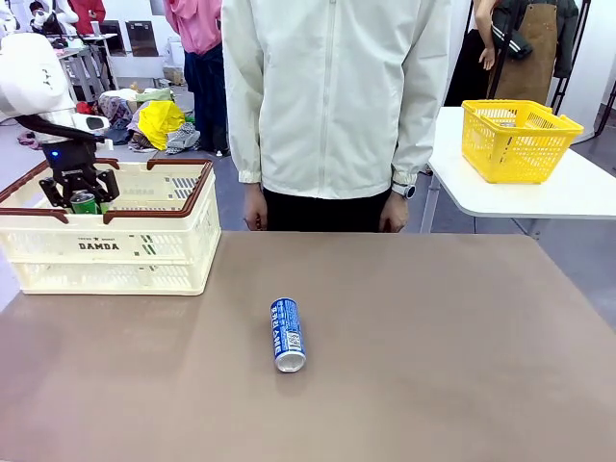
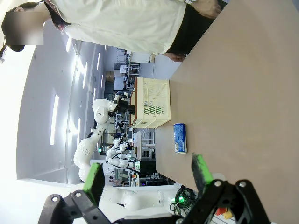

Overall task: Place the drinks into the Shopping basket.
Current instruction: Pick up one drink and place it into the Shopping basket.

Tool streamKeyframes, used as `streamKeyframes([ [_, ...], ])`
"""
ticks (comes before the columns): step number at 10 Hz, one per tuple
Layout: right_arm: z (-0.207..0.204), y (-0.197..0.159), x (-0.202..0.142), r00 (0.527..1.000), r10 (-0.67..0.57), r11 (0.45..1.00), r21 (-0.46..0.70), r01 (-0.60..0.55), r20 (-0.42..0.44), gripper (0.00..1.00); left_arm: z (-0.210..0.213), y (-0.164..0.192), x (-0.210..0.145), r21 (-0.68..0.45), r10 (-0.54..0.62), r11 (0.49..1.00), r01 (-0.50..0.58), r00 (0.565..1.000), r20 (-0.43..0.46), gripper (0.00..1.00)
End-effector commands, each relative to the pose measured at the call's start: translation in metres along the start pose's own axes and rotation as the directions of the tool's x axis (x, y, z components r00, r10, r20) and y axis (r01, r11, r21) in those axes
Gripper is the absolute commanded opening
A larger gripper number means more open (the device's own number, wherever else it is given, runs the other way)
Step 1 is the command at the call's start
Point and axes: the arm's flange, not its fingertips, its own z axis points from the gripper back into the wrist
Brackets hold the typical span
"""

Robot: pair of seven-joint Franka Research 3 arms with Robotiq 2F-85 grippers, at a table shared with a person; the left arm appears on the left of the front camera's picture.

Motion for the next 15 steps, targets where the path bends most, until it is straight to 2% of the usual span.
streamKeyframes([
  [1, 0.001, 0.0, -0.001, 1.0, 0.022, 1.0, 0.006, -0.021, -0.009, 1.0, 0.002, -0.005, 0.001, 0.023, 0.012, 1.0, -0.011, 1.0, -0.024, 0.46],
  [2, 0.001, 0.0, -0.001, 1.0, 0.022, 1.0, 0.006, -0.021, -0.009, 1.0, 0.001, -0.006, 0.002, 0.03, 0.022, 0.999, -0.021, 0.999, -0.034, 1.0],
  [7, 0.001, 0.0, -0.001, 1.0, 0.022, 1.0, 0.006, -0.021, -0.009, 1.0, 0.008, -0.008, -0.003, 0.026, 0.016, 1.0, -0.016, 1.0, -0.011, 1.0],
  [9, 0.001, 0.0, -0.001, 1.0, 0.022, 1.0, 0.006, -0.021, -0.009, 1.0, 0.035, -0.012, -0.017, 0.023, 0.01, 1.0, -0.012, 0.998, 0.059, 1.0],
  [10, 0.001, 0.0, -0.001, 1.0, 0.022, 1.0, 0.006, -0.021, -0.009, 1.0, 0.067, -0.015, -0.035, -0.01, 0.015, 1.0, -0.014, 0.992, 0.121, 1.0],
  [12, 0.001, 0.0, -0.001, 1.0, 0.022, 1.0, 0.006, -0.021, -0.009, 1.0, 0.14, -0.024, -0.088, -0.131, 0.039, 0.991, -0.009, 0.972, 0.23, 1.0],
  [13, 0.001, 0.0, -0.001, 1.0, 0.022, 1.0, 0.006, -0.021, -0.009, 1.0, 0.168, -0.027, -0.119, -0.232, 0.088, 0.972, -0.029, 0.964, 0.25, 1.0],
  [14, 0.001, 0.0, -0.001, 1.0, 0.022, 1.0, 0.006, -0.021, -0.009, 1.0, 0.188, -0.023, -0.155, -0.378, 0.065, 0.925, 0.033, 0.968, 0.243, 1.0],
  [15, 0.001, 0.0, -0.001, 1.0, 0.022, 1.0, 0.006, -0.021, -0.009, 1.0, 0.198, -0.013, -0.183, -0.499, -0.008, 0.86, 0.112, 0.979, 0.205, 1.0],
])
